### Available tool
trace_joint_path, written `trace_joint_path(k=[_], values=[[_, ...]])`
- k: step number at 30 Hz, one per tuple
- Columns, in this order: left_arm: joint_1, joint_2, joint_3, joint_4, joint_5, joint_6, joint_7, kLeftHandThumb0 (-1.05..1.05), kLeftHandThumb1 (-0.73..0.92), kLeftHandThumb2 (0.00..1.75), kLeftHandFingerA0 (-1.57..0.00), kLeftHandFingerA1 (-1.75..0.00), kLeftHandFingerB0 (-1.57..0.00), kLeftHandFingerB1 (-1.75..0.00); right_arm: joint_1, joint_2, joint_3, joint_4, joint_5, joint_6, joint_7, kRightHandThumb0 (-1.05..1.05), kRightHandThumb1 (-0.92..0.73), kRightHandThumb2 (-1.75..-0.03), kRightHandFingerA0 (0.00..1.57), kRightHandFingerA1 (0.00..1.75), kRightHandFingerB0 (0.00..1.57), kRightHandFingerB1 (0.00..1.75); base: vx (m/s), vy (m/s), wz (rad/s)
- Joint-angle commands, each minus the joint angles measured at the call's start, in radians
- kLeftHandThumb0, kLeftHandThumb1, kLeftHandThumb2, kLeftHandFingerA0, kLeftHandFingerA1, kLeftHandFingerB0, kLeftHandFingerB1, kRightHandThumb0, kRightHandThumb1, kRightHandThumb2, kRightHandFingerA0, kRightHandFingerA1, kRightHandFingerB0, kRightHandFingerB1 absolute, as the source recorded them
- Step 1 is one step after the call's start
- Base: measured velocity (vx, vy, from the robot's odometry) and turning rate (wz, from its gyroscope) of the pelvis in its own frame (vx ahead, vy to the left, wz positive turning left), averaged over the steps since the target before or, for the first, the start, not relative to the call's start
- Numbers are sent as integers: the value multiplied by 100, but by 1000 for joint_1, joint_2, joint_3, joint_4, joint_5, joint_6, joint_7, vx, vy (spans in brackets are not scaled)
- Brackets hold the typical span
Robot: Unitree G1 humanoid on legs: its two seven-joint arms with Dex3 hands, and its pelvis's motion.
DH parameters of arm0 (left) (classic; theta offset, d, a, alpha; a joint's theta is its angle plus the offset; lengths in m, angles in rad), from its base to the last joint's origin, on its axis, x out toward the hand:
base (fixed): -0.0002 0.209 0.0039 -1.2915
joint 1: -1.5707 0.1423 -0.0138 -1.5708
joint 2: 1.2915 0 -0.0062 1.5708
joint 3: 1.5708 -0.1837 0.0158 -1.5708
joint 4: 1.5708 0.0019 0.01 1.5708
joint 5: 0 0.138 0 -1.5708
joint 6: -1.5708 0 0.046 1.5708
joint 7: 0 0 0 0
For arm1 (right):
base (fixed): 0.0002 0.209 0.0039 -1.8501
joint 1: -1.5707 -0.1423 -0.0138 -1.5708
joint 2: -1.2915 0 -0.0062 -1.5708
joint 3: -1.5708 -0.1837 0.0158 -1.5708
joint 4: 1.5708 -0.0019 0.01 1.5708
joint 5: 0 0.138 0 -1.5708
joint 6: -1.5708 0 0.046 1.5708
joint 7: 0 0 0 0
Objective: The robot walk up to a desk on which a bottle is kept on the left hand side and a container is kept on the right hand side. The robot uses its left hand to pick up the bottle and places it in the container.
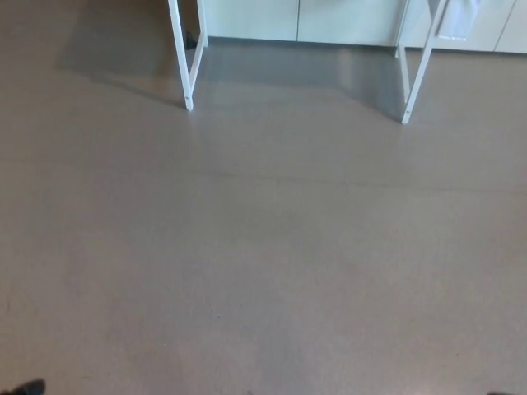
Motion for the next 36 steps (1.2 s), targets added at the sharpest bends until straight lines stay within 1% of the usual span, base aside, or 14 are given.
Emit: trace_joint_path(k=[1,9,12,15,16,19,22,23,24,26,27,33,34,36], values=[[23,-36,193,-278,-443,265,-166,-13,46,93,-36,-60,-15,-49,52,37,-185,-304,416,180,164,-50,-34,-74,64,60,50,52,184,-202,11],[23,-34,212,-260,-426,288,-197,-15,46,91,-35,-59,-14,-49,73,67,-200,-268,390,147,193,-53,-35,-77,59,61,45,52,234,-248,10],[38,-52,213,-281,-434,336,-182,-14,48,93,-34,-59,-13,-48,85,66,-213,-261,388,152,199,-50,-47,-55,61,51,51,40,189,-61,-7],[31,-60,208,-281,-421,335,-176,-13,46,91,-34,-59,-15,-49,63,56,-221,-246,389,166,197,-57,-36,-78,56,61,44,53,227,2,-11],[29,-58,207,-282,-416,335,-174,-13,45,91,-35,-59,-14,-49,58,59,-224,-241,390,167,194,-51,-45,-54,63,51,50,40,261,94,-11],[36,-48,209,-300,-417,351,-182,-14,47,93,-31,-58,-11,-48,68,75,-239,-235,402,161,198,-57,-35,-77,57,60,45,53,275,150,-9],[51,-42,215,-306,-423,369,-195,-15,48,93,-31,-58,-12,-48,93,76,-242,-244,397,157,213,-53,-46,-55,63,51,50,40,370,300,-21],[50,-42,215,-306,-422,368,-193,-15,48,93,-32,-58,-13,-48,94,76,-242,-247,398,159,214,-56,-35,-79,57,61,42,53,384,327,3],[48,-43,215,-304,-419,366,-189,-14,46,91,-33,-58,-14,-49,95,76,-242,-249,400,162,216,-54,-47,-55,60,51,49,40,384,327,2],[45,-46,218,-302,-417,369,-181,-14,45,91,-35,-59,-16,-49,94,75,-243,-251,408,168,221,-54,-47,-54,61,51,49,40,326,65,6],[44,-47,219,-307,-418,375,-172,-14,44,90,-35,-59,-17,-50,95,76,-245,-255,413,172,221,-59,-36,-78,56,61,42,52,324,24,10],[64,-33,221,-311,-420,375,-197,-15,46,91,-35,-59,-17,-50,113,82,-242,-257,421,172,229,-55,-36,-78,56,62,44,53,342,-99,19],[64,-33,220,-310,-419,376,-197,-18,66,59,-44,-43,-31,-31,111,81,-242,-250,420,165,234,-52,-46,-54,62,53,50,41,484,-202,27],[66,-36,218,-308,-418,378,-198,-18,66,59,-44,-43,-32,-31,112,78,-245,-240,421,158,242,-53,-46,-54,63,53,51,42,405,-372,24]])
